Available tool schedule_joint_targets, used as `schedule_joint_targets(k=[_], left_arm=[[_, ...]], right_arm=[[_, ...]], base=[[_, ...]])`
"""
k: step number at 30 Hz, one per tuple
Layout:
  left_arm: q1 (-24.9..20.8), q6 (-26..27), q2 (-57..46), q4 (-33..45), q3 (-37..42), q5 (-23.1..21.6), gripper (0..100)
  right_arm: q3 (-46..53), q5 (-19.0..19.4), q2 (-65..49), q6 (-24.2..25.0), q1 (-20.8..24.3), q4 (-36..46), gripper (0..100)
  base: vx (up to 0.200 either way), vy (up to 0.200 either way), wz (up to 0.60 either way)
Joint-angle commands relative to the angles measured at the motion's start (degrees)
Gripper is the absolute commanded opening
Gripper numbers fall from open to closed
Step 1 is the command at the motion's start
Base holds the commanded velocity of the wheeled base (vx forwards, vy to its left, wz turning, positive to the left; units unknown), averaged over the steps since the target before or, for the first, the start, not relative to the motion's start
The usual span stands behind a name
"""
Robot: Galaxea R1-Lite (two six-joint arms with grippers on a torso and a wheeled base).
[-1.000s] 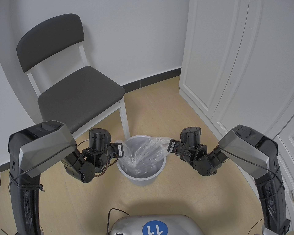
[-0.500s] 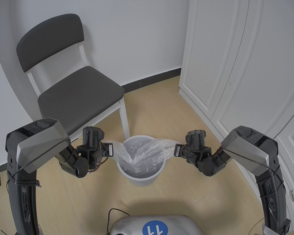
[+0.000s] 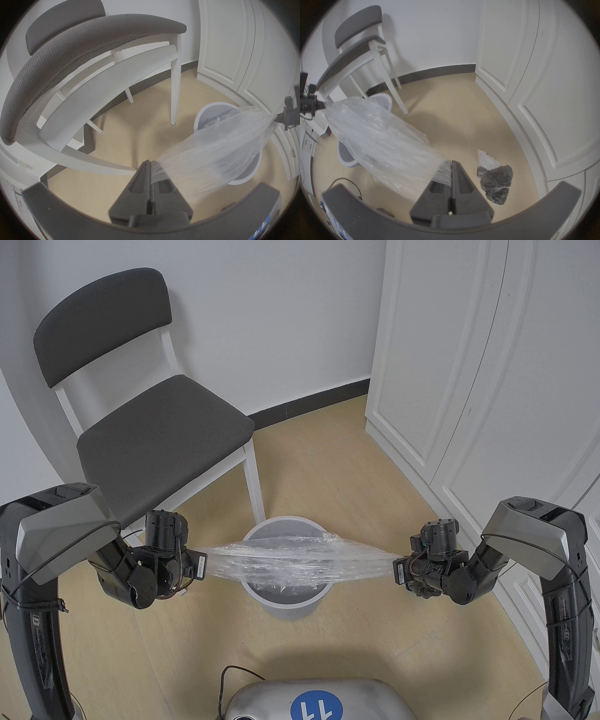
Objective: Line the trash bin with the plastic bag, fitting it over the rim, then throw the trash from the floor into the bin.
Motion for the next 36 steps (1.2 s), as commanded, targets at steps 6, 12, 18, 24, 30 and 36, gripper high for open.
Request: schedule_joint_targets(k=[6, 12, 18, 24, 30, 36], left_arm=[[1.4, 0.7, -0.5, 0.3, 1.2, -0.1, 0], [1.1, 0.6, -1.6, 0.0, 3.1, -3.3, 0], [1.5, 1.9, -4.8, 0.3, 6.3, -6.3, 0], [1.2, 3.2, -5.6, 0.0, 7.8, -10.6, 0], [1.1, 2.9, -3.3, -1.2, 6.3, -10.5, 0], [-0.3, 0.3, 1.9, -6.9, 3.6, -8.4, 0]], right_arm=[[3.9, 0.2, -1.6, -2.7, -1.1, -0.2, 0], [5.8, 0.4, -2.8, -3.8, -0.5, -0.2, 0], [8.2, 0.6, -3.7, -4.9, -0.3, -2.9, 0], [10.9, 2.1, -4.3, -7.8, 0.5, -6.4, 0], [9.6, 1.4, -2.4, -7.3, 1.7, -9.3, 0], [5.2, -0.9, 2.0, -4.8, 2.4, -14.4, 0]], base=[[0.0, 0.0, 0.0], [0.0, 0.0, 0.0], [0.0, 0.0, 0.0], [0.0, 0.0, 0.0], [0.0, 0.0, 0.0], [0.0, 0.0, 0.0]])
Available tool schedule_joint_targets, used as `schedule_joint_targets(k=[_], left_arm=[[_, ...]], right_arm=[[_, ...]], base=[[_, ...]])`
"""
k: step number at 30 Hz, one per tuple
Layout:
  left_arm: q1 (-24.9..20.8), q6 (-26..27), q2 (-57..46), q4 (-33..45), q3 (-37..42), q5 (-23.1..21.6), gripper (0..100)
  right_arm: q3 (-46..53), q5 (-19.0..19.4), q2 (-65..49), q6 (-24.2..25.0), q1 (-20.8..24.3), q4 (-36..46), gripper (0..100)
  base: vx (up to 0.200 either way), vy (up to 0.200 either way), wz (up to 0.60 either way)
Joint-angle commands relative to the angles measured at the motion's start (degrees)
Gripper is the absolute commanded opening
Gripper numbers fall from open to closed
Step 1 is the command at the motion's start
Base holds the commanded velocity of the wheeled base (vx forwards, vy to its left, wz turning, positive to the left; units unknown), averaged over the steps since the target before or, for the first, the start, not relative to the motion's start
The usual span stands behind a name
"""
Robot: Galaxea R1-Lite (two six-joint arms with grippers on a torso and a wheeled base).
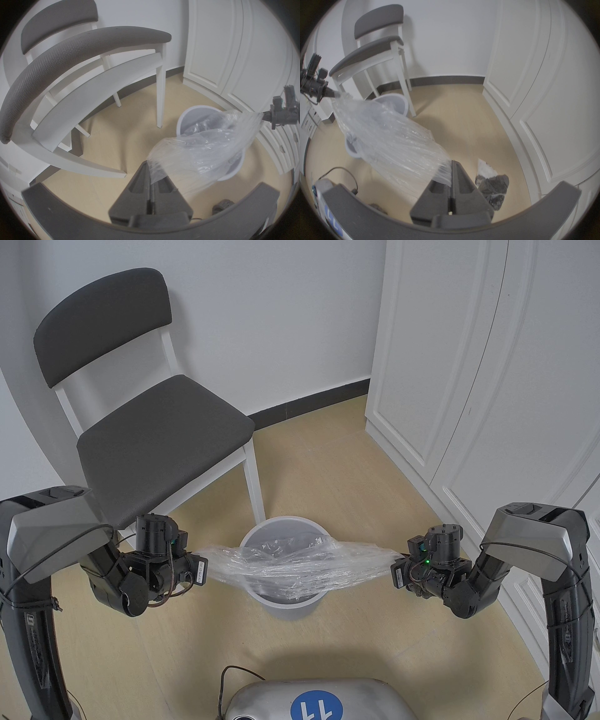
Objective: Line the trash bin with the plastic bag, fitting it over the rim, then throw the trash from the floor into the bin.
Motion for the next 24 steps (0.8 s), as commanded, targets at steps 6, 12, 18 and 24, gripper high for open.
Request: schedule_joint_targets(k=[6, 12, 18, 24], left_arm=[[-1.2, -4.5, 4.9, -2.2, -5.0, 3.7, 0], [-1.1, -5.3, 4.1, -0.3, -3.7, 3.8, 0], [-0.9, -4.0, -2.0, 11.5, -1.6, 1.4, 0], [-0.5, -0.1, -4.1, 16.0, 0.4, -1.3, 0]], right_arm=[[-5.7, -2.7, 4.3, 2.8, 0.0, -2.9, 0], [-3.5, -2.7, 2.8, 2.8, -0.6, -1.9, 0], [1.9, -1.9, -2.0, -1.6, -1.6, 3.8, 0], [5.8, 0.3, -4.2, -7.0, -2.4, 6.2, 0]], base=[[0.0, 0.0, 0.0], [0.0, 0.0, 0.0], [0.0, 0.0, 0.0], [0.0, 0.0, 0.0]])
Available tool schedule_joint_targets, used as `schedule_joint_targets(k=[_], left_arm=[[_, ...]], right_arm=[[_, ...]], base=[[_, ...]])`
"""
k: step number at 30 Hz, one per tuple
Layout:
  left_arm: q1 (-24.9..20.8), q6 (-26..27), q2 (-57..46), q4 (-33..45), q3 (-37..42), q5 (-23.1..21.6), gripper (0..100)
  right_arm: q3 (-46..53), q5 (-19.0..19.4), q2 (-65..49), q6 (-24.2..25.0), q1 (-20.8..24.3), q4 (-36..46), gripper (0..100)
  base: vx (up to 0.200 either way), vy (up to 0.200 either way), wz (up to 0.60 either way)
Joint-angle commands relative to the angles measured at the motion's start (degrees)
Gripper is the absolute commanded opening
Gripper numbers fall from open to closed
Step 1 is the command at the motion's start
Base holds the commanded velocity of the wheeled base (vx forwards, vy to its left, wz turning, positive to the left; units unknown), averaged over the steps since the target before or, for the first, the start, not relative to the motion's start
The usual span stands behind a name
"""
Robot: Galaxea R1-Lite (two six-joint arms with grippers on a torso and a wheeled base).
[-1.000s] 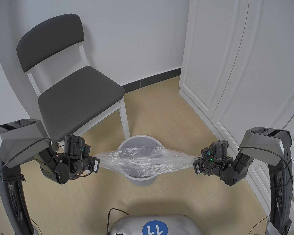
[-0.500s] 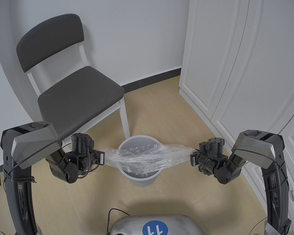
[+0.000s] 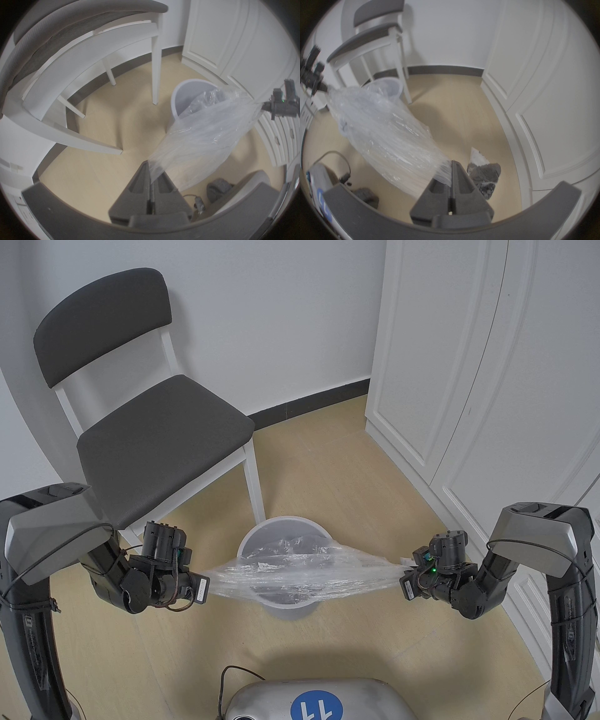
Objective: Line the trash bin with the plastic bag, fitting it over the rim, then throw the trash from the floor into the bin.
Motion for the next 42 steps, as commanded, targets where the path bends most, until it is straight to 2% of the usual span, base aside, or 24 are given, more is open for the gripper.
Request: schedule_joint_targets(k=[1, 12, 15, 25, 29, 34, 40, 42], left_arm=[[0.5, 2.3, -3.8, 1.8, 1.9, -1.3, 0], [1.0, 2.7, -4.8, 2.0, 2.9, -1.3, 0], [-0.3, 4.7, -3.7, 2.5, 3.8, -2.2, 0], [0.0, 6.1, -4.7, 4.8, 4.7, -2.5, 0], [0.1, 7.3, -6.1, 7.9, 4.8, -3.2, 0], [0.0, 8.1, -6.5, 10.1, 4.6, -4.4, 0], [-0.1, 8.0, -1.2, 6.5, 3.2, -3.9, 0], [-0.1, 8.0, 0.4, 2.1, 3.9, -3.8, 0]], right_arm=[[3.5, 1.5, -3.6, -2.1, -0.7, 1.3, 0], [5.3, 1.7, -6.9, -2.4, -0.9, 4.3, 0], [6.0, 1.7, -6.0, -6.0, -0.8, 6.5, 0], [7.5, 2.2, -6.0, -8.2, -0.9, 7.8, 0], [8.3, 3.7, -7.4, -8.3, -0.7, 9.5, 0], [8.1, 3.7, -7.5, -8.8, -0.2, 11.7, 0], [5.7, 3.0, -4.0, -8.1, 0.8, 10.9, 0], [4.8, 2.9, -2.6, -7.2, 1.6, 10.6, 0]], base=[[0.0, 0.0, 0.0], [0.0, 0.0, 0.0], [0.0, 0.0, 0.0], [0.0, 0.0, 0.0], [0.0, 0.0, 0.0], [0.0, 0.0, 0.0], [0.0, 0.0, 0.0], [0.0, 0.0, 0.0]])
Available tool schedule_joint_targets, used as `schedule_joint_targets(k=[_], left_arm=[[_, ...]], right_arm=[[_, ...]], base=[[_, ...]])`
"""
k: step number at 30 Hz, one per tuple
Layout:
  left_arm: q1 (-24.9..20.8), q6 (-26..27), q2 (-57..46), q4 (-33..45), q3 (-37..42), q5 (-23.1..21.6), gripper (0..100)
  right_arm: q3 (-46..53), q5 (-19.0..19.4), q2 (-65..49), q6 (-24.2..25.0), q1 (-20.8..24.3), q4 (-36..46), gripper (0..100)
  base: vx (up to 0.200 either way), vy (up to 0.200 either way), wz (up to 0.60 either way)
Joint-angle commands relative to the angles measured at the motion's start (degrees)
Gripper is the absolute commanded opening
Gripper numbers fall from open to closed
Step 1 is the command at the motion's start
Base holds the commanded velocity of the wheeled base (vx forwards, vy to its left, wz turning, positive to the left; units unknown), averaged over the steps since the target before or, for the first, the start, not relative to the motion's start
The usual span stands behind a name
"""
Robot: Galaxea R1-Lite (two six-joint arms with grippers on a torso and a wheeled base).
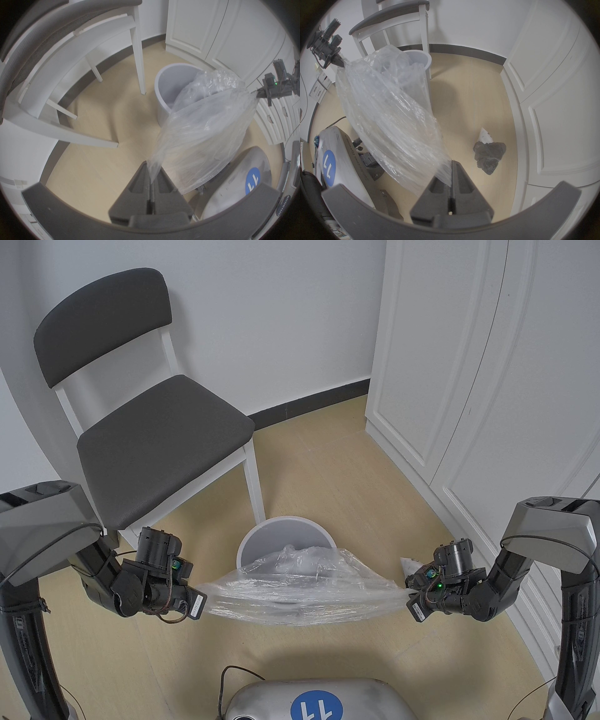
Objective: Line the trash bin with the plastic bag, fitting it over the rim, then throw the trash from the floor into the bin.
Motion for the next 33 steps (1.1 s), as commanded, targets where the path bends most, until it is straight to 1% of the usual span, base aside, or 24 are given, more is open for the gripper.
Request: schedule_joint_targets(k=[1, 2, 4, 6, 8, 10, 17, 22, 24, 25, 26, 28, 29, 32, 33], left_arm=[[-0.1, 0.0, 4.6, -5.9, 0.3, 0.4, 0], [-0.1, 0.0, 4.8, -6.6, 0.4, 0.5, 0], [-0.2, 0.0, 5.7, -9.8, 0.9, 2.1, 0], [-0.2, 0.1, 6.1, -11.1, 0.9, 4.1, 0], [-0.3, 0.2, 6.5, -12.4, 0.9, 6.2, 0], [-0.3, 0.3, 6.6, -13.3, 1.0, 7.0, 0], [0.0, 0.1, 6.6, -13.7, 0.5, 7.0, 0], [0.2, 0.0, 6.6, -14.0, 0.3, 7.0, 0], [0.3, -0.2, 6.6, -15.4, 0.3, 7.0, 0], [0.9, -0.1, 6.4, -17.1, 0.5, 7.0, 0], [1.5, -0.1, 6.0, -18.0, 0.8, 7.0, 0], [2.7, 0.1, 5.6, -19.2, 1.0, 6.9, 0], [2.7, 0.1, 5.6, -19.2, 1.0, 6.9, 0], [2.4, 0.0, 5.6, -19.1, 1.0, 6.7, 0], [1.7, 0.0, 6.3, -19.2, 0.8, 7.0, 0]], right_arm=[[-2.2, -0.4, 3.7, 1.7, 1.9, -1.1, 0], [-2.4, -0.7, 4.0, 2.1, 2.2, -1.5, 0], [-3.2, -3.5, 5.9, 4.6, 3.5, -4.6, 0], [-4.0, -5.4, 7.4, 6.0, 4.4, -7.4, 0], [-4.8, -6.1, 8.8, 6.4, 4.5, -9.3, 0], [-4.9, -6.2, 9.5, 6.4, 4.6, -10.2, 0], [-5.9, -6.5, 10.3, 6.9, 5.1, -10.7, 0], [-5.9, -6.8, 11.8, 7.6, 6.4, -16.8, 0], [-5.8, -7.3, 12.4, 7.6, 6.8, -19.1, 0], [-5.8, -7.3, 12.4, 7.6, 6.8, -19.1, 0], [-5.7, -7.6, 12.5, 7.6, 7.5, -21.0, 0], [-6.2, -8.0, 12.9, 7.7, 8.1, -21.8, 0], [-6.2, -8.0, 12.9, 7.7, 8.1, -21.8, 0], [-7.9, -9.6, 13.9, 8.4, 8.1, -21.8, 0], [-8.8, -10.1, 14.1, 9.6, 8.1, -21.2, 0]], base=[[0.0, 0.0, 0.0], [0.0, 0.0, 0.0], [0.0, 0.0, 0.0], [0.0, 0.0, 0.0], [0.0, 0.0, 0.0], [0.0, 0.0, 0.0], [0.0, 0.0, 0.0], [0.0, 0.0, 0.0], [0.0, 0.0, 0.0], [0.0, 0.0, 0.0], [0.0, 0.0, 0.0], [0.0, 0.0, 0.0], [0.0, 0.0, 0.0], [0.0, 0.0, 0.0], [0.0, 0.0, 0.0]])
